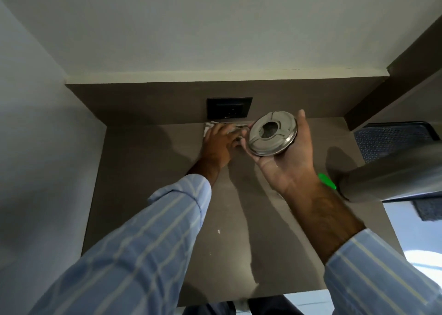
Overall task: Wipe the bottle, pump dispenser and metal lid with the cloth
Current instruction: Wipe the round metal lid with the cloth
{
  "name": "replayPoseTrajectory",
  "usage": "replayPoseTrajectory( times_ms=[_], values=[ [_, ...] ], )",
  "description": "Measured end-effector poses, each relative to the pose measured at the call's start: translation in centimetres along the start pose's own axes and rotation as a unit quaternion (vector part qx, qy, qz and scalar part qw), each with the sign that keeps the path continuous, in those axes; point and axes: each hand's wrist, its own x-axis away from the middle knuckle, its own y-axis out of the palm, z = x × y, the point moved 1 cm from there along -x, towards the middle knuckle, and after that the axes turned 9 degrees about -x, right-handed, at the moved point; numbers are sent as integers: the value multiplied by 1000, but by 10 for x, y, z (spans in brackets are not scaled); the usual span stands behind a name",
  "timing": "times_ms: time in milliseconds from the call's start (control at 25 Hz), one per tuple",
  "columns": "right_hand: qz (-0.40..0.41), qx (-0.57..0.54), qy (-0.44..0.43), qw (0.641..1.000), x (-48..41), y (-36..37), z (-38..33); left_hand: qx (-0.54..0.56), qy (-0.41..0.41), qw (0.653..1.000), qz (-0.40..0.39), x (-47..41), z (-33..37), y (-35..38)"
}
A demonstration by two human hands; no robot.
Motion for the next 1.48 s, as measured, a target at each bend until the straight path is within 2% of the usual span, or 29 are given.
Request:
replayPoseTrajectory(
  times_ms=[80, 200, 280, 480, 680, 800, 880, 920, 960, 1000, 1040, 1080, 1120, 1160, 1280, 1480],
  values=[
    [-3, -1, 7, 1000, 6, -5, 1, 47, 38, 998, 7, 5, 11, -1],
    [-9, -4, 21, 1000, 16, -5, 5, 7, 104, 994, -14, 55, -1, -5],
    [-16, 8, 41, 999, 20, 0, 13, 13, 125, 992, 5, 105, -19, -8],
    [-12, 75, 96, 993, 30, -5, 43, 27, 68, 997, 11, 207, -19, -17],
    [13, 131, 144, 981, 40, -25, 59, 29, 63, 998, -11, 325, 36, -13],
    [38, 160, 141, 976, 38, -37, 68, 41, 59, 997, 11, 381, 68, -12],
    [51, 231, 132, 963, 37, -48, 73, 81, 1, 996, 45, 398, 81, -18],
    [54, 297, 117, 946, 35, -53, 75, 153, -85, 982, 67, 396, 85, -26],
    [51, 357, 94, 928, 33, -59, 77, 268, -202, 938, 84, 387, 85, -35],
    [45, 399, 70, 913, 31, -63, 78, 394, -319, 856, 102, 372, 80, -46],
    [33, 416, 51, 907, 28, -67, 80, 509, -409, 748, 121, 353, 72, -56],
    [20, 418, 39, 907, 25, -71, 82, 591, -460, 649, 132, 334, 58, -64],
    [13, 419, 30, 907, 23, -75, 84, 620, -477, 609, 128, 315, 41, -69],
    [13, 421, 27, 906, 20, -78, 86, 637, -482, 591, 112, 298, 26, -73],
    [15, 422, 46, 905, 12, -83, 93, 665, -472, 577, 43, 257, 2, -73],
    [29, 475, 43, 878, -3, -88, 109, 619, -449, 644, 5, 225, -1, -57]
  ],
)
